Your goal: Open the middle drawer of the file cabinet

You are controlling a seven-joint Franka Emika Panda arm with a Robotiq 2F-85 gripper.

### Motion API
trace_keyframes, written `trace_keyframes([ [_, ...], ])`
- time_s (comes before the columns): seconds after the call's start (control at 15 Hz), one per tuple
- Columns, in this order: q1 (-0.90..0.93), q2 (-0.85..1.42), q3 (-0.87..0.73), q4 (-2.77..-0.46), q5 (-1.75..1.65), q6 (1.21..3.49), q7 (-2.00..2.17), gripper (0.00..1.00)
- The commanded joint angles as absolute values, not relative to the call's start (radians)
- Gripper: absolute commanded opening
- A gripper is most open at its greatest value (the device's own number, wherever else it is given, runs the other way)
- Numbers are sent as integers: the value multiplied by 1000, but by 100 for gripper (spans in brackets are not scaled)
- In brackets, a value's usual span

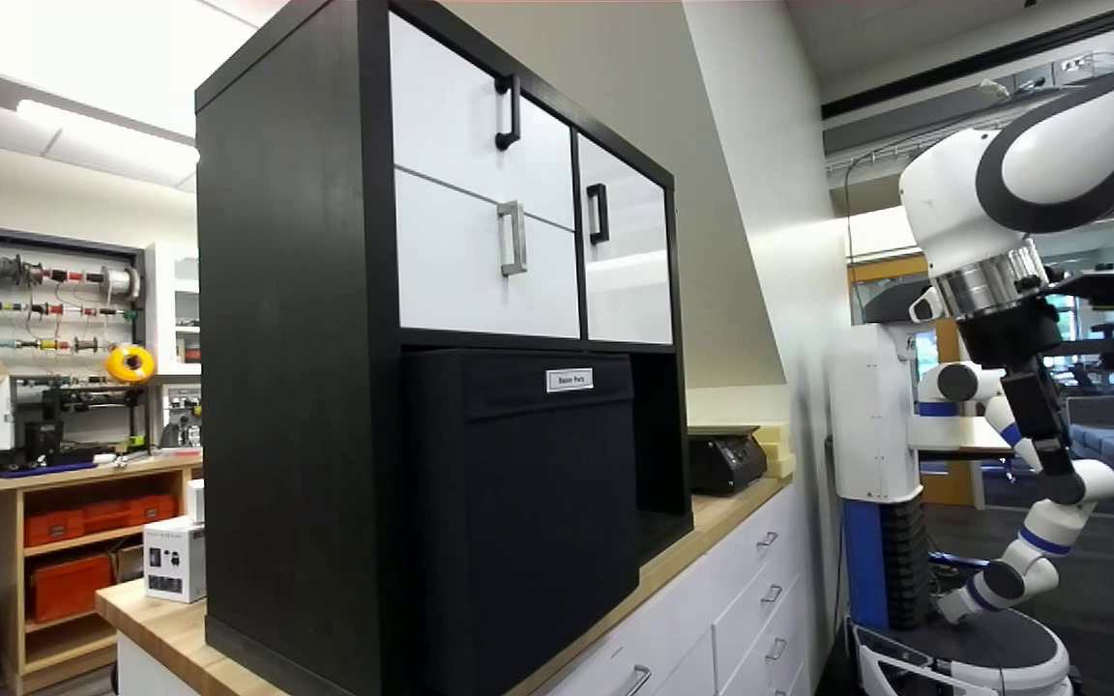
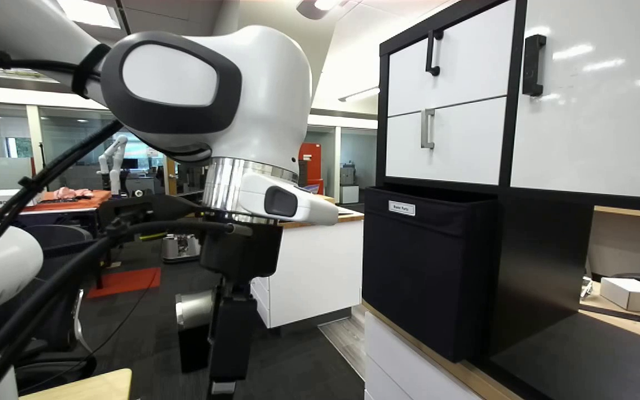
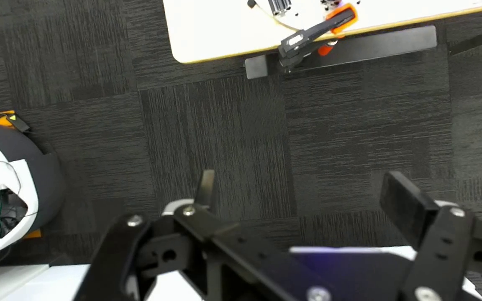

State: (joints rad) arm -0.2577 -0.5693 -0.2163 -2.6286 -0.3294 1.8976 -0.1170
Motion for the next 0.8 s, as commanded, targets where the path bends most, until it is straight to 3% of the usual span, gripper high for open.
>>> trace_keyframes([
  [0.0,-211,-598,-220,-2626,-270,1947,-150,100],
  [0.73,-112,-617,-163,-2546,-130,2041,-170,100],
])
